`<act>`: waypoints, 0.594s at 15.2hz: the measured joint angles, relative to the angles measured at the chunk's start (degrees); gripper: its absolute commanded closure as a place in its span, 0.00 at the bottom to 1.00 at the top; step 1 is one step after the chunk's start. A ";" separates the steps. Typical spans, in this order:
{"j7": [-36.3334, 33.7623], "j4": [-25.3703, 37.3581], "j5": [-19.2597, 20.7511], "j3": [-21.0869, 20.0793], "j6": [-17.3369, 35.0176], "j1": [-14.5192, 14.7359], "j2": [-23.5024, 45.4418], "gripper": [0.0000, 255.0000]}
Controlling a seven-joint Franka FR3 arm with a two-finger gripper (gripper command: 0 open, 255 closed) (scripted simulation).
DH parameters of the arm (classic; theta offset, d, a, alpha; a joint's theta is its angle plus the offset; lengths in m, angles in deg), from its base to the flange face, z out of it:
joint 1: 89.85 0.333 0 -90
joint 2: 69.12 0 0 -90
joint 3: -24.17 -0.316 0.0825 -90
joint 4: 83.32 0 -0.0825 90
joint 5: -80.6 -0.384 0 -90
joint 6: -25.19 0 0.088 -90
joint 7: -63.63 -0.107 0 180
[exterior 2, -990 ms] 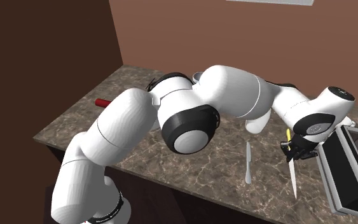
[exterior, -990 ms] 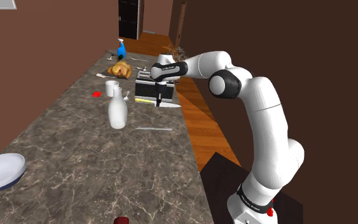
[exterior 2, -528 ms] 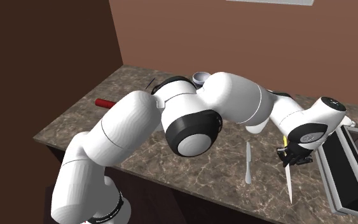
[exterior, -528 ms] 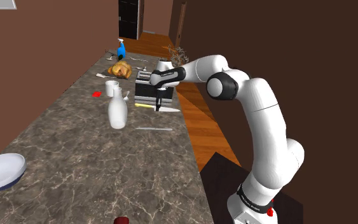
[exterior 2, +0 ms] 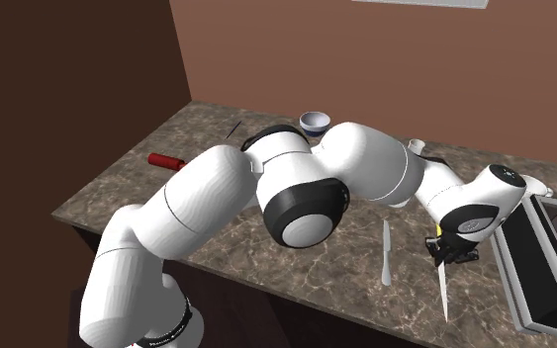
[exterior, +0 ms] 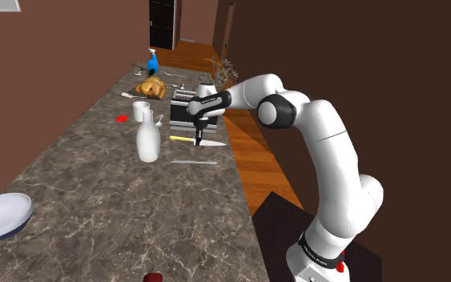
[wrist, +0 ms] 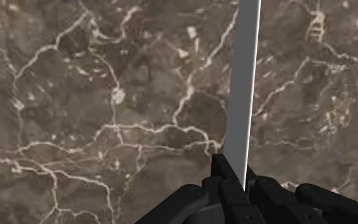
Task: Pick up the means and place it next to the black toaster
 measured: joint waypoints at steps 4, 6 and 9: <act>-0.01 0.18 0.00 0.00 0.06 0.01 0.22 1.00; -0.01 0.19 0.00 0.00 0.07 0.00 0.23 0.00; -0.01 0.19 0.00 0.00 0.07 0.00 0.23 0.00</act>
